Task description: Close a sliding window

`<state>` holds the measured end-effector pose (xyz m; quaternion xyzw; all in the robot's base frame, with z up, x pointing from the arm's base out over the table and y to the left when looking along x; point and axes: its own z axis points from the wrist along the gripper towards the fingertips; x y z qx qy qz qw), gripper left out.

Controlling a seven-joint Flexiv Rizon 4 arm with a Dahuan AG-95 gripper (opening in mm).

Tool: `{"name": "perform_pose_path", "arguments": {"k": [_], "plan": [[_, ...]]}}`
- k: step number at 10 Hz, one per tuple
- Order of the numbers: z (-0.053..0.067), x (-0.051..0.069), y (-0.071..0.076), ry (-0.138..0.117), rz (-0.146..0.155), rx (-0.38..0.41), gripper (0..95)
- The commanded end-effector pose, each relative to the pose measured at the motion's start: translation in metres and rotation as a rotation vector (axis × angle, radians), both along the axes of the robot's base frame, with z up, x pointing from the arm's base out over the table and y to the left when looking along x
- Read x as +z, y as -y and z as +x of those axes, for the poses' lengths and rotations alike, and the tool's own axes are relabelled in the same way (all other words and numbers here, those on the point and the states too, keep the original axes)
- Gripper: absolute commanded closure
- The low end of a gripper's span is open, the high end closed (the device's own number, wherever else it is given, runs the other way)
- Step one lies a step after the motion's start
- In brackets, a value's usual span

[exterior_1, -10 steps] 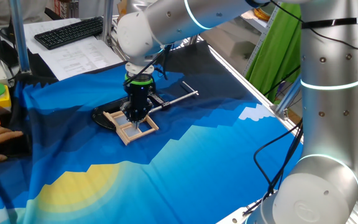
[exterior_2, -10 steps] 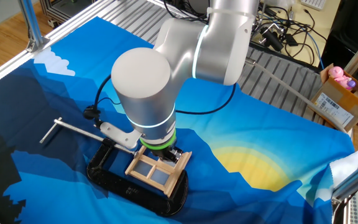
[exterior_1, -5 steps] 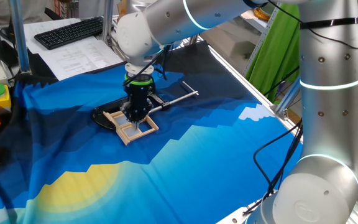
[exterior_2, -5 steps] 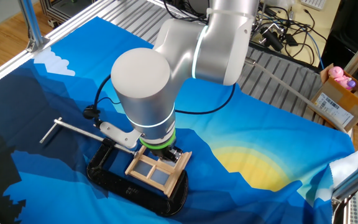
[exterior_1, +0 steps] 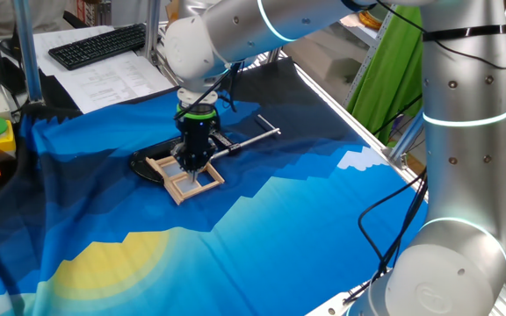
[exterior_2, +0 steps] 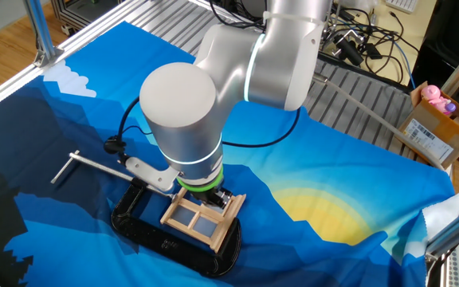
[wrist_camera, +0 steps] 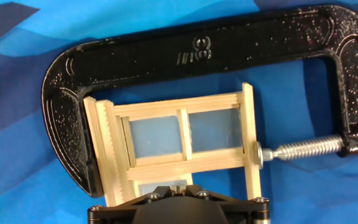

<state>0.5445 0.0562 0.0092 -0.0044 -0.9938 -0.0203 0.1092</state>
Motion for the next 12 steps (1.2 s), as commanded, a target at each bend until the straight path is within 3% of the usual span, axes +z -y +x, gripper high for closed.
{"name": "perform_pose_path", "arguments": {"k": [1,12], "plan": [[0.001,-0.001,0.003,0.004,-0.007,0.011,95.0],[0.008,0.0,0.028,0.023,-0.036,0.058,95.0]]}}
